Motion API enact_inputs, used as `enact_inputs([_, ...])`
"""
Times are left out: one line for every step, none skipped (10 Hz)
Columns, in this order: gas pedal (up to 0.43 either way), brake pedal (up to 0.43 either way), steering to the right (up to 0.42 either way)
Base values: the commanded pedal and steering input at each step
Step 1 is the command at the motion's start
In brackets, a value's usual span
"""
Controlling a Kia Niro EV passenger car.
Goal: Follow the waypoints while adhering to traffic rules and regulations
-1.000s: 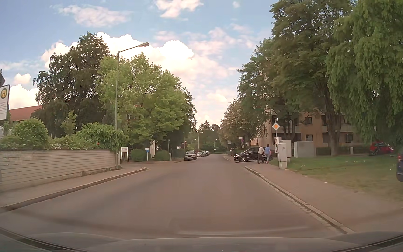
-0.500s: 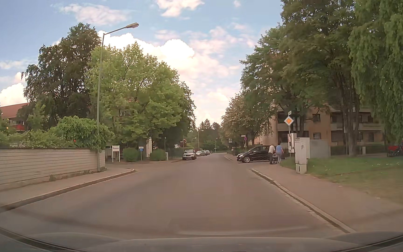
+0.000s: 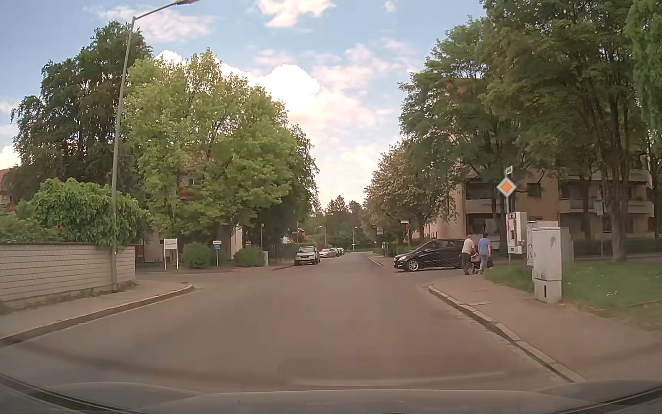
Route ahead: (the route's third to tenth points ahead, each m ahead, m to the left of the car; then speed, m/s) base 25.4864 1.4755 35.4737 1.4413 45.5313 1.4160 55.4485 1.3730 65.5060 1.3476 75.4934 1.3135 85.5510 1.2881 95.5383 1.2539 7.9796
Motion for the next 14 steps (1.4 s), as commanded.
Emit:
enact_inputs([0.248,0.018,-0.006])
enact_inputs([0.248,0.018,-0.011])
enact_inputs([0.240,0.018,-0.014])
enact_inputs([0.228,0.018,-0.014])
enact_inputs([0.220,0.018,-0.014])
enact_inputs([0.220,0.018,-0.015])
enact_inputs([0.220,0.018,-0.017])
enact_inputs([0.209,0.018,-0.018])
enact_inputs([0.209,0.018,-0.018])
enact_inputs([0.197,0.018,-0.018])
enact_inputs([0.189,0.018,-0.016])
enact_inputs([0.189,0.018,-0.013])
enact_inputs([0.189,0.018,-0.008])
enact_inputs([0.177,0.018,-0.001])
